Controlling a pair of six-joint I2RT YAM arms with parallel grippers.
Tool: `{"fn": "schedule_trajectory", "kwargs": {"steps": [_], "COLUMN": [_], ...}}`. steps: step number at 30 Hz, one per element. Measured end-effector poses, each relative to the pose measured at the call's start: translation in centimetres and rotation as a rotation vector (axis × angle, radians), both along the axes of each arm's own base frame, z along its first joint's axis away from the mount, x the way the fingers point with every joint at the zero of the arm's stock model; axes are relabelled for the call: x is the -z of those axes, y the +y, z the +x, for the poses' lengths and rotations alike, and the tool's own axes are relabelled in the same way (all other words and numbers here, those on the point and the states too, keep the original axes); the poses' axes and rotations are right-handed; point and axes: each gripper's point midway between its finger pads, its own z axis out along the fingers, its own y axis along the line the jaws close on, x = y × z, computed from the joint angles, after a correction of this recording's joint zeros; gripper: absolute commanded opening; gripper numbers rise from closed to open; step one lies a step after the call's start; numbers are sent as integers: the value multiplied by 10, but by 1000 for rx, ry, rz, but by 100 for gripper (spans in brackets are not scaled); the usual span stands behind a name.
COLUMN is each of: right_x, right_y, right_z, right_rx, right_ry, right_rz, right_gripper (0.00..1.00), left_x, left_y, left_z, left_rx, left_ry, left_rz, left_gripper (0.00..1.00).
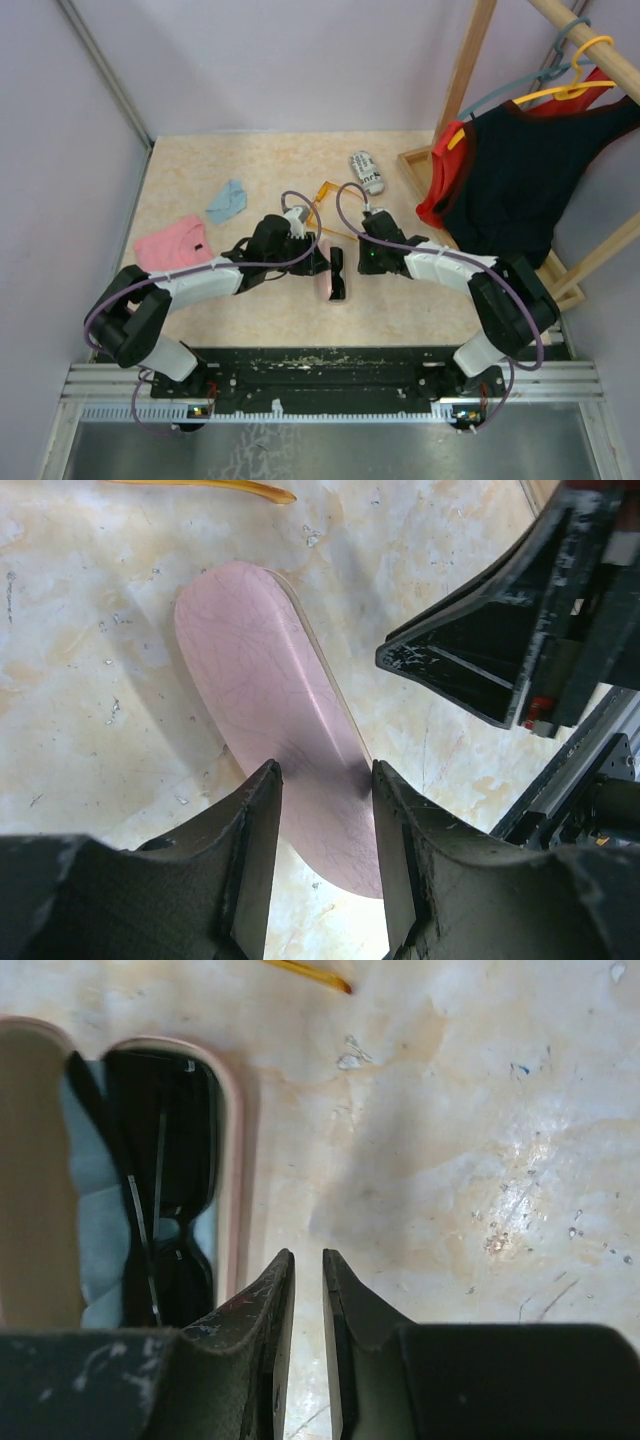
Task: Organize the sunglasses
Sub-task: Close the sunglasses case at the center of the board.
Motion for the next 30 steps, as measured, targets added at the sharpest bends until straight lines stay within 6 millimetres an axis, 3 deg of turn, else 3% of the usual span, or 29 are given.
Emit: {"fn": "schedule_trajectory", "kwargs": {"steps": [7,22,30], "right_x": [21,20,20], "right_y": [11,27,30], "right_z": [-1,0,-2], "right_rx": [-18,-53,-64], "right_ry": [62,70,78], "right_rz": [50,120,132], "right_gripper": [17,12,9], "left_x": [0,2,1], "left_y": [0,2,2], "left_z": [0,-2,-2], "left_rx": [5,4,1], "left_ry": [2,15,14], "left_rz": [9,22,22], "left_gripper": [49,52,42]}}
